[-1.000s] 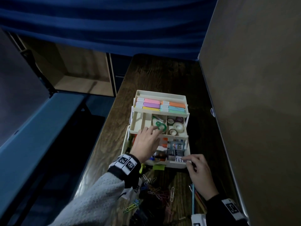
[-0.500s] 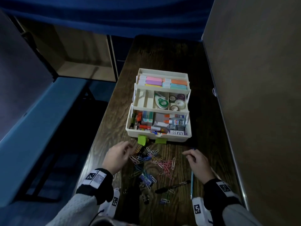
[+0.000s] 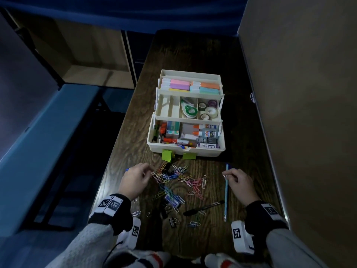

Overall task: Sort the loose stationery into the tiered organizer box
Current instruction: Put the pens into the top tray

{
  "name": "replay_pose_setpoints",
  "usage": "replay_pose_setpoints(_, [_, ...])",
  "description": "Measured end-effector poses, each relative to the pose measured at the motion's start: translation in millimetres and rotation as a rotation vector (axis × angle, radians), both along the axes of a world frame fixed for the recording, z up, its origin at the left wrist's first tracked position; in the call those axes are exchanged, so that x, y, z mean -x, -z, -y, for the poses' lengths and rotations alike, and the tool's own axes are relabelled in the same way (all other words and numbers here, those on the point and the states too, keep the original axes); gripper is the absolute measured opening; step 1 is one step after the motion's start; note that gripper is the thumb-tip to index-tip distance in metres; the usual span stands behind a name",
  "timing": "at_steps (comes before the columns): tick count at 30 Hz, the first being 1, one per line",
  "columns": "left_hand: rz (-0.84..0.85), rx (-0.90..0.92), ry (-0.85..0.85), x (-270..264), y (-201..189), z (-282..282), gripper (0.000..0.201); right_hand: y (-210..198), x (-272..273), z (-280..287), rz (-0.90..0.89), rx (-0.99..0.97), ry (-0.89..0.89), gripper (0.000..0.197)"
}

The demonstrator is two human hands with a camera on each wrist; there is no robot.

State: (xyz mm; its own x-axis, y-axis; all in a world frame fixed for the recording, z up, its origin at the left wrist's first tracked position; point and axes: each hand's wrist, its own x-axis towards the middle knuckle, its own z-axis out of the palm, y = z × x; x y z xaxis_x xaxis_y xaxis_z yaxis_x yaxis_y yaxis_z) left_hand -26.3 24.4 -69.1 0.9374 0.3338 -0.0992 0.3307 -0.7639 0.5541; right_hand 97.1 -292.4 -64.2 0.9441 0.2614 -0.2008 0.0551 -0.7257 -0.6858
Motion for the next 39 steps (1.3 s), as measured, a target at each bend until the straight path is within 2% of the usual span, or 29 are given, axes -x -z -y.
replay_pose_setpoints(7, [0.029,0.010,0.024,-12,-3,6,0.013,-5,-15,44,-0.023,0.105,0.306,0.025])
replay_pose_setpoints(11, [0.009,0.061,0.056,-12,2,14,0.015,0,-7,59,-0.136,0.306,0.309,0.025])
replay_pose_setpoints(14, [0.009,0.074,0.064,-10,4,15,0.015,6,4,62,-0.229,0.489,0.225,0.053])
replay_pose_setpoints(16, [0.013,0.075,0.066,-10,3,14,0.016,13,10,60,-0.288,0.509,0.180,0.072])
replay_pose_setpoints(18, [0.023,0.070,0.059,-9,2,12,0.017,22,11,56,-0.305,0.532,0.149,0.077])
replay_pose_setpoints(24, [0.022,0.056,0.056,-7,-2,12,0.017,25,-12,45,-0.290,0.511,0.123,0.063])
replay_pose_setpoints(27, [-0.012,0.025,0.142,-11,-5,24,0.013,21,-23,37,-0.309,0.457,0.081,0.060])
replay_pose_setpoints(31, [-0.040,-0.018,0.316,-27,-9,58,0.015,21,-31,20,-0.341,0.351,0.018,0.059])
replay_pose_setpoints(34, [-0.101,-0.064,0.403,-48,-11,89,0.016,22,-39,14,-0.334,0.285,0.091,0.045])
replay_pose_setpoints(36, [-0.168,-0.115,0.448,-64,-11,111,0.022,23,-42,13,-0.303,0.303,0.120,0.036])
replay_pose_setpoints(39, [-0.281,-0.183,0.478,-85,-6,141,0.036,23,-44,8,-0.291,0.358,0.085,0.032])
